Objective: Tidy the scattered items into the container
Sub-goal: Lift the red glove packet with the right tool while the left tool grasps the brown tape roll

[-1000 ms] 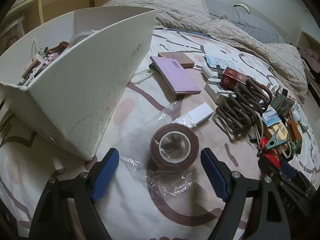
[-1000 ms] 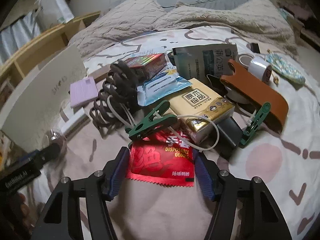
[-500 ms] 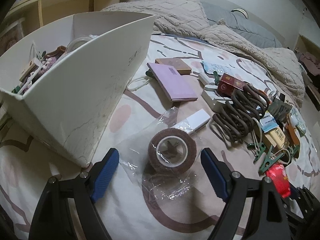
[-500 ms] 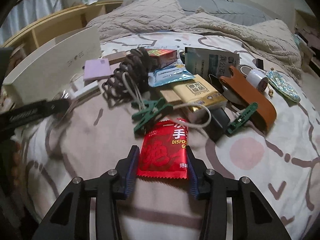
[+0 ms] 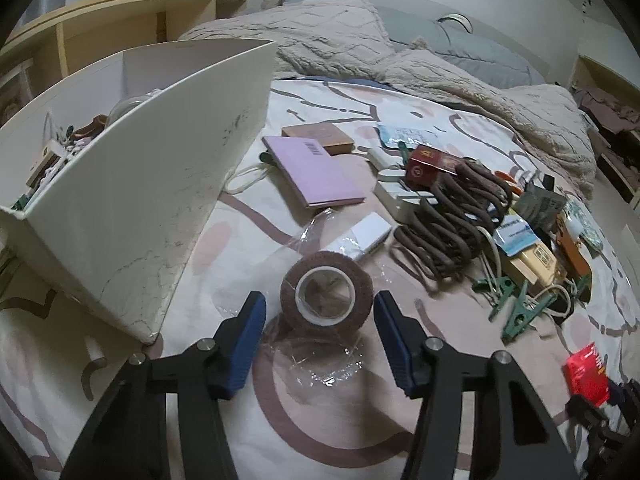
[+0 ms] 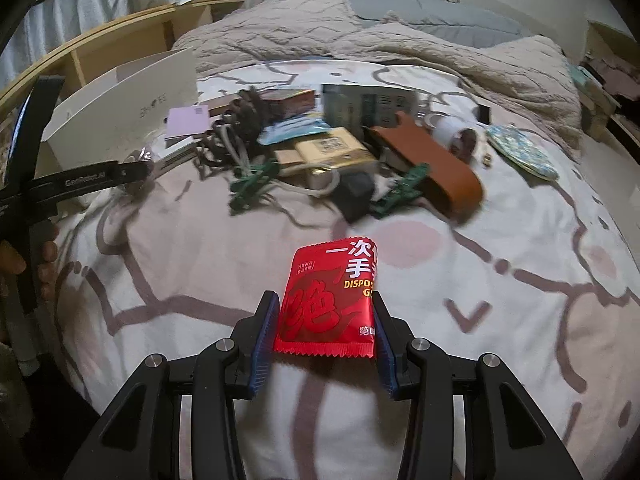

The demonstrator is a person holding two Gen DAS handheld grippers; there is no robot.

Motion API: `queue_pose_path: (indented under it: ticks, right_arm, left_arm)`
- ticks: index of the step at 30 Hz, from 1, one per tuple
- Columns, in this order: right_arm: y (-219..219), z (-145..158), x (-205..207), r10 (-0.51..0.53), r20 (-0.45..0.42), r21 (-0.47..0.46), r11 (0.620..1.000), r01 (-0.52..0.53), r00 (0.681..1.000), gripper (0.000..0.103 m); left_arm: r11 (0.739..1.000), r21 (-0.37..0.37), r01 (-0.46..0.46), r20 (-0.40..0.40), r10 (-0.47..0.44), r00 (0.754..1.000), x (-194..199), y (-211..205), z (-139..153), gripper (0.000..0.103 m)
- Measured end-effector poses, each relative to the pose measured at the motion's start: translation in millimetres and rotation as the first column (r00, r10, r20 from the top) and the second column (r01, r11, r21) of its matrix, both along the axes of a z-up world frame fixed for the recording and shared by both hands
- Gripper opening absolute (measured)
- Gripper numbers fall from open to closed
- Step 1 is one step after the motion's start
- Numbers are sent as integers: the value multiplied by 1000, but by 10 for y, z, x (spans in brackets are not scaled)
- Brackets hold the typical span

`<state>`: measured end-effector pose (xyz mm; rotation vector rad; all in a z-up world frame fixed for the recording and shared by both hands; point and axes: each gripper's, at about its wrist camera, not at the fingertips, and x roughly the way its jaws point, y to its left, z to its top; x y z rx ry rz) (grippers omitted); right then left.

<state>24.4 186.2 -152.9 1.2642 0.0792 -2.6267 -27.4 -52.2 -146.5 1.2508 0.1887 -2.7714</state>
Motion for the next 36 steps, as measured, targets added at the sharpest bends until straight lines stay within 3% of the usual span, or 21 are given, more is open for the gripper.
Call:
queue_pose_path:
  ticks: [5,17,20,25,28,31,34,36]
  right_arm:
    - [167,-3,17,-56,-7,-15,998,55,998,45]
    - [262,-20,-4,-74,4,-36,997,74,997,45]
    - [263,-25,-5,-69,7,-42,997,69,998,45]
    - [246,-50,-9,-57,14,-32,998,58,998,45]
    - [253,-53,-10,-54,16,-34,998,54,998,45]
    - [259,-56,-12,-53,18,-39,998,54,998,45]
    - [259,-56,-10,-54,19,-39,998,54,998,45]
    - [260,-55,-9,-53,19,-41,998,54,998,45]
  left_arm:
    - [998,21,59,2,-59,998,33,101,27,48]
    - [966,4,258,23,-258,966,222,442,79,47]
    - [941,-52,333,40,-332,943,312,559,95,47]
    - [864,-148,482,77,-475,876,478,761,123,47]
    - [829,-183,528,109,-517,849,521,801,115,47]
    - [830,-197,522,115,-510,853,524,782,103,47]
    - [847,-204,491,115,-477,871,506,743,88,62]
    - [849,-222,479,128,-462,878,510,727,75,66]
